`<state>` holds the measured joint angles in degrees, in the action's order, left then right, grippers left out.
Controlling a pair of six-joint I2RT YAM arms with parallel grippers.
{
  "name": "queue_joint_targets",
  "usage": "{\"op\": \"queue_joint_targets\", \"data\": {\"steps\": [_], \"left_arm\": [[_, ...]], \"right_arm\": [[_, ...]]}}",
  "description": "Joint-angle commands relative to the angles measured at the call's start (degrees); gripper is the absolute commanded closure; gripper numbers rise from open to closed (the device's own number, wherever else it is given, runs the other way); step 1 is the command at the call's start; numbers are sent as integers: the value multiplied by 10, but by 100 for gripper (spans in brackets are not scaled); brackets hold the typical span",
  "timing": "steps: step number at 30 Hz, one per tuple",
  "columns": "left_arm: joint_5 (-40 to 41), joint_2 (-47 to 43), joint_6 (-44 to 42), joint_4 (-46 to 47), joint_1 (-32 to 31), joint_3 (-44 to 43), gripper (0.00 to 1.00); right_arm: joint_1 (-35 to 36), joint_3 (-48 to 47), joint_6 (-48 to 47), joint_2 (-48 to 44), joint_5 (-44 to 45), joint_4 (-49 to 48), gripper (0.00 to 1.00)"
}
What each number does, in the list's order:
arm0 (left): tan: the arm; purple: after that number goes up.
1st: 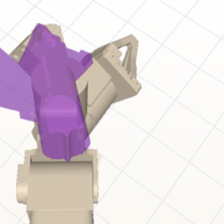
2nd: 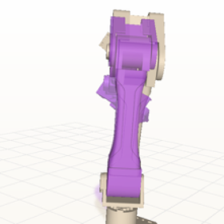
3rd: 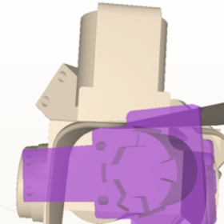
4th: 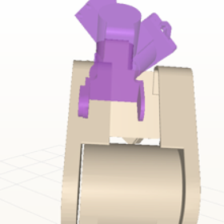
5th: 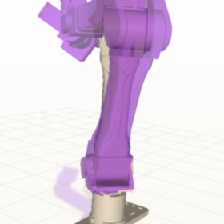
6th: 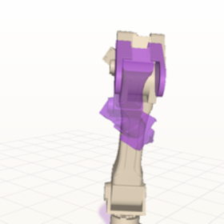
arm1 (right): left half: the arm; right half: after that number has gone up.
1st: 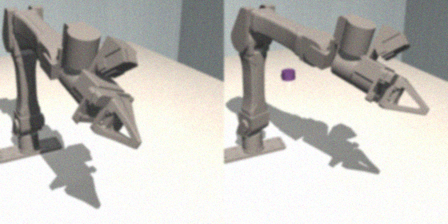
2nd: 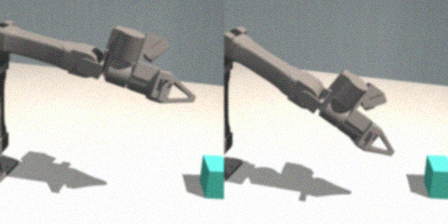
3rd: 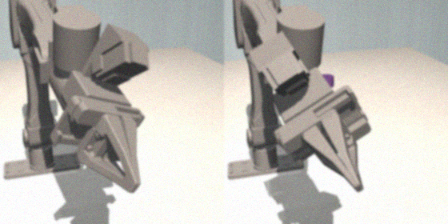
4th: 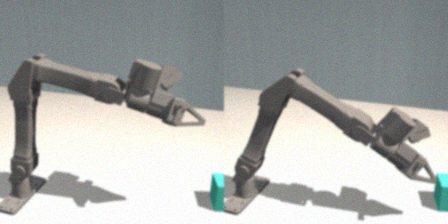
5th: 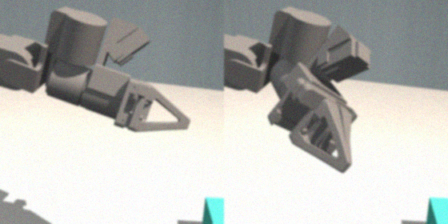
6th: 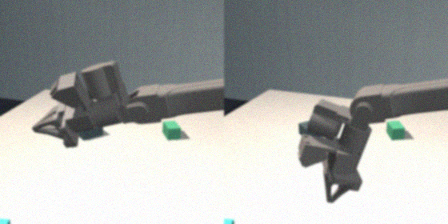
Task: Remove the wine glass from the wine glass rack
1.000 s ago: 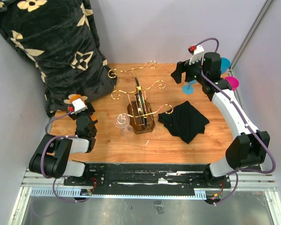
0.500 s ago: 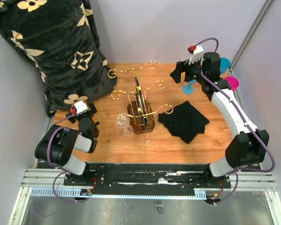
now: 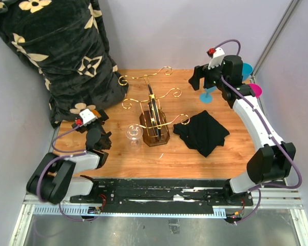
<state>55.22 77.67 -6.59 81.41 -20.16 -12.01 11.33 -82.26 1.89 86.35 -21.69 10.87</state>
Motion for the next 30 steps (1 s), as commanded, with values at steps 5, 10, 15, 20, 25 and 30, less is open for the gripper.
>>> {"op": "queue_joint_targets", "data": {"steps": [5,10,15,20,25,30], "left_arm": [[75,-197,143,-408,-15,-114,0],[81,-236,209,-592,-15,-196,0],[60,-255,242,-674,-15,-236,0],[53,-259,325,-825,-15,-332,0],[20,-225,373,-967,-15,-439,0],[-26,-218,422,-1030,-15,-490,0]], "right_arm": [[-10,-30,-6,-36,77,53,2],[-7,-28,17,-83,49,68,3],[9,-43,34,-125,8,99,6],[165,-79,58,-149,-30,193,11],[344,-22,92,-190,40,180,19],[533,-34,-35,-149,235,217,21]]}}
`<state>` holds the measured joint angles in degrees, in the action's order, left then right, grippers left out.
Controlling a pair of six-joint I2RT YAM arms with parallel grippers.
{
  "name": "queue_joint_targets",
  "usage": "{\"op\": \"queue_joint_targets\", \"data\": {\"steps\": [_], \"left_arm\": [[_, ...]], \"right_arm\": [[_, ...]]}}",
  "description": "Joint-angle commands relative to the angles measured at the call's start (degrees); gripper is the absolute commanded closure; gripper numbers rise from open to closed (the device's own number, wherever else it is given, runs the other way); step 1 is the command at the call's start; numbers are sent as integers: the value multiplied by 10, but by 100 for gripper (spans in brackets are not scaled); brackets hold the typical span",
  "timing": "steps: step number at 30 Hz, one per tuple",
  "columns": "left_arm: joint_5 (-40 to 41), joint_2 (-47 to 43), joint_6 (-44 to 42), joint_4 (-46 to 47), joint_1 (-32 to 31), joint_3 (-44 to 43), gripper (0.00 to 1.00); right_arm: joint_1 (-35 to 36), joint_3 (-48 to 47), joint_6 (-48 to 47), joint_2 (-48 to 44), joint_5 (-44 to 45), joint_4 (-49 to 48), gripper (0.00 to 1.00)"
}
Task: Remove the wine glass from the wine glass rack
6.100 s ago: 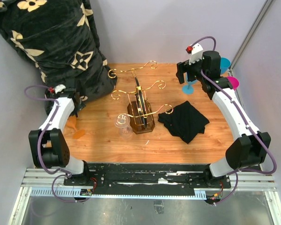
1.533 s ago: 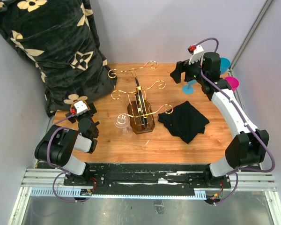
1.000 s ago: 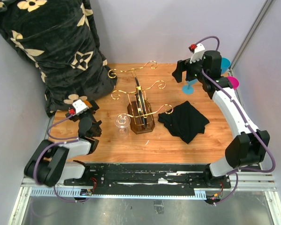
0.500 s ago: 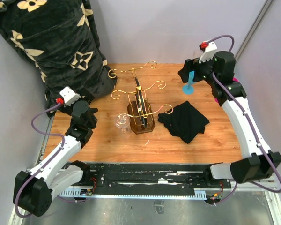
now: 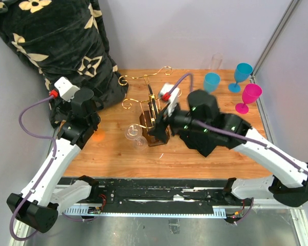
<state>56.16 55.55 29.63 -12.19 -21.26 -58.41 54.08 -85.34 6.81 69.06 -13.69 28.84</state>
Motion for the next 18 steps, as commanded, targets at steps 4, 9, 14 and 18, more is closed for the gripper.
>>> {"op": "queue_joint_targets", "data": {"steps": [4,9,14,18], "left_arm": [[-72,-5,60,-104,-4,-40,0],[-85,-15,61,-133,-4,-52,0],[-94,-38,58,-121,-4,-45,0],[-103,-28,56,-125,-4,-44,0]], "right_arm": [[192,32,-135,39,270,-6,25],[137,50,96,13,245,-32,23],[91,-7,210,15,215,14,24],[-9,49,338,24,24,-55,29]]}}
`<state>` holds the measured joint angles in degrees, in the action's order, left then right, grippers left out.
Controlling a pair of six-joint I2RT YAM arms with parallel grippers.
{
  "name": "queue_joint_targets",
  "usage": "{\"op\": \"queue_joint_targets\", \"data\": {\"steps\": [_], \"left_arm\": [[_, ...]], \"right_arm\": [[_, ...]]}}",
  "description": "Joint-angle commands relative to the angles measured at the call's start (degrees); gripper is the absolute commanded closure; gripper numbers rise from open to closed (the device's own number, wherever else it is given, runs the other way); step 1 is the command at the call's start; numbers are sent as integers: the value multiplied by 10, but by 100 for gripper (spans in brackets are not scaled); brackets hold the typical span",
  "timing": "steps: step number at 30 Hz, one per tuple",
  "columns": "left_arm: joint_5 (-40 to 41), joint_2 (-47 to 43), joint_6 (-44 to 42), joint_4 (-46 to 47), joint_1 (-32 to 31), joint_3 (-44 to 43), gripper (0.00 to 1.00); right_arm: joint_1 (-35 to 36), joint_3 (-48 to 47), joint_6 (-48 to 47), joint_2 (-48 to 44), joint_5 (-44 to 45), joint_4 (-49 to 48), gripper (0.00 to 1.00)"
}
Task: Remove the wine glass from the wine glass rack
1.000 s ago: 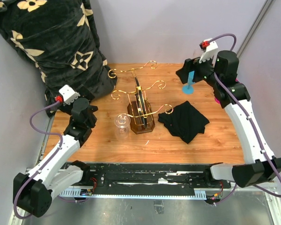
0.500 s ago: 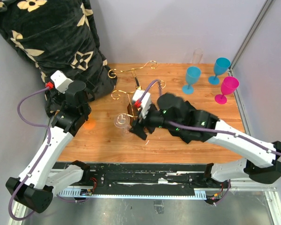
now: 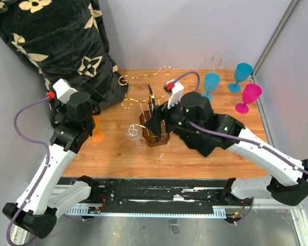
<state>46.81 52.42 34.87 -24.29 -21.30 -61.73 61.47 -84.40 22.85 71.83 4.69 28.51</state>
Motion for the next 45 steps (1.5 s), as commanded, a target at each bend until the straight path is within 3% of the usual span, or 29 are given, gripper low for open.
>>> {"op": "queue_joint_targets", "data": {"steps": [1,11,25,36,40,45], "left_arm": [[-9,7,5,-9,-3,-14,0],[-11,7,3,-10,-3,-18,1],[23,-13,-16,-21,-3,-22,0],[9,-4,-14,-22,-3,-15,0],[12,-1,-19,-22,-3,-18,0],[8,-5,-19,-30,-4,-22,0]], "right_arm": [[-101,64,207,-6,-192,-88,32],[-103,129,309,18,-258,-183,38],[-102,111,311,80,-264,-187,43],[-93,102,316,108,-293,-210,70],[-93,100,314,101,-291,-210,87],[-97,111,317,80,-273,-223,99]]}}
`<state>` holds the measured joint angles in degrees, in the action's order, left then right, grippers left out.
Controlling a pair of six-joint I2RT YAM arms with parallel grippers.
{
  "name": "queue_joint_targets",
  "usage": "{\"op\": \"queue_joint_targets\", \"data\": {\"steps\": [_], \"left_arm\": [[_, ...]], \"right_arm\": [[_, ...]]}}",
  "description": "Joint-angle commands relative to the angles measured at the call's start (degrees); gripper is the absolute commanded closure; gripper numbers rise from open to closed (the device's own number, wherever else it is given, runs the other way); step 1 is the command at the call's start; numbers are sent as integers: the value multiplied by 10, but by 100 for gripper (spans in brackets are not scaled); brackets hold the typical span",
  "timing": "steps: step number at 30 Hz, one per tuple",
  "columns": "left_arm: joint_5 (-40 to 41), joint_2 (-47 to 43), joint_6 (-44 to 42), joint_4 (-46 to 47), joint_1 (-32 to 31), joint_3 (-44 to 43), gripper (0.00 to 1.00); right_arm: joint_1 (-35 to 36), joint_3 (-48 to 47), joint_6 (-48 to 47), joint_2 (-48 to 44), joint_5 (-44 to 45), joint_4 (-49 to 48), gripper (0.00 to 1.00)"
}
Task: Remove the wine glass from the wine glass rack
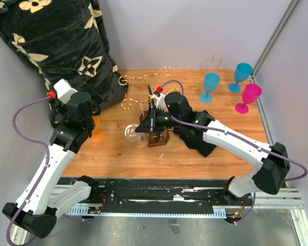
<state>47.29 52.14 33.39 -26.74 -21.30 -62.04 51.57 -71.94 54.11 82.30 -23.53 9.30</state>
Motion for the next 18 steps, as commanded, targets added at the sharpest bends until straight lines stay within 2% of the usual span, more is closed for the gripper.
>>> {"op": "queue_joint_targets", "data": {"steps": [1,13,18], "left_arm": [[1,-4,-3,-6,-3,-19,0],[9,-16,-9,-20,-3,-20,0],[9,-16,-11,-24,-3,-22,0]], "right_arm": [[0,-13,8,-22,5,-40,99],[1,-65,31,34,-50,-79,99],[-2,-77,26,54,-43,-88,99]]}}
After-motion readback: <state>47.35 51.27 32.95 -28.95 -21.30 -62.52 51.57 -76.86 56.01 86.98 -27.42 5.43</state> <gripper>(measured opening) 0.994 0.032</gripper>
